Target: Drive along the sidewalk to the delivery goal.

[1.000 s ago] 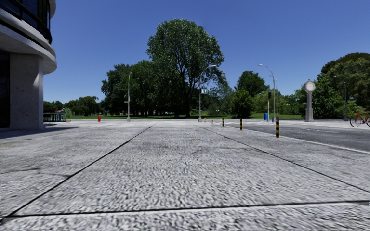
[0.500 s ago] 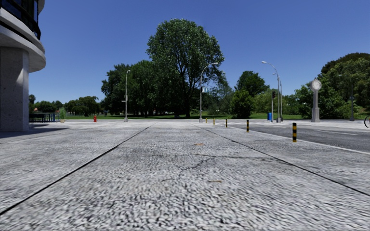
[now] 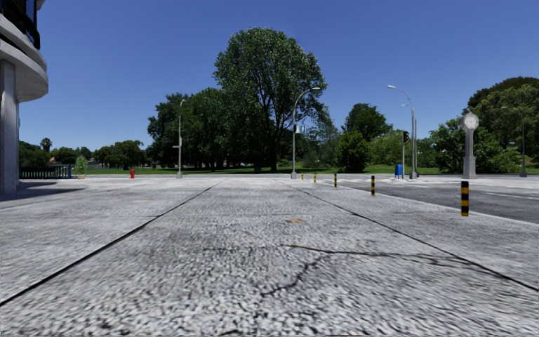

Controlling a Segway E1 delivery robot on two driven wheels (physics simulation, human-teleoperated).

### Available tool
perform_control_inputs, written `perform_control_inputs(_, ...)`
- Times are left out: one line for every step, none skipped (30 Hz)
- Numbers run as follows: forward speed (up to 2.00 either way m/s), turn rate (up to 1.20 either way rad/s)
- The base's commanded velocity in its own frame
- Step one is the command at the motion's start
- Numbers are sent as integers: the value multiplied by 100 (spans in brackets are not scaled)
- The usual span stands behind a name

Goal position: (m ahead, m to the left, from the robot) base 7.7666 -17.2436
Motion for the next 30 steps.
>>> perform_control_inputs(200,0)
perform_control_inputs(200,0)
perform_control_inputs(200,0)
perform_control_inputs(200,0)
perform_control_inputs(200,0)
perform_control_inputs(200,0)
perform_control_inputs(200,0)
perform_control_inputs(200,0)
perform_control_inputs(200,0)
perform_control_inputs(200,0)
perform_control_inputs(200,0)
perform_control_inputs(200,0)
perform_control_inputs(200,0)
perform_control_inputs(200,0)
perform_control_inputs(200,0)
perform_control_inputs(200,0)
perform_control_inputs(200,0)
perform_control_inputs(200,0)
perform_control_inputs(200,0)
perform_control_inputs(200,0)
perform_control_inputs(200,0)
perform_control_inputs(200,0)
perform_control_inputs(200,0)
perform_control_inputs(200,0)
perform_control_inputs(200,0)
perform_control_inputs(200,0)
perform_control_inputs(200,0)
perform_control_inputs(200,0)
perform_control_inputs(200,0)
perform_control_inputs(200,0)
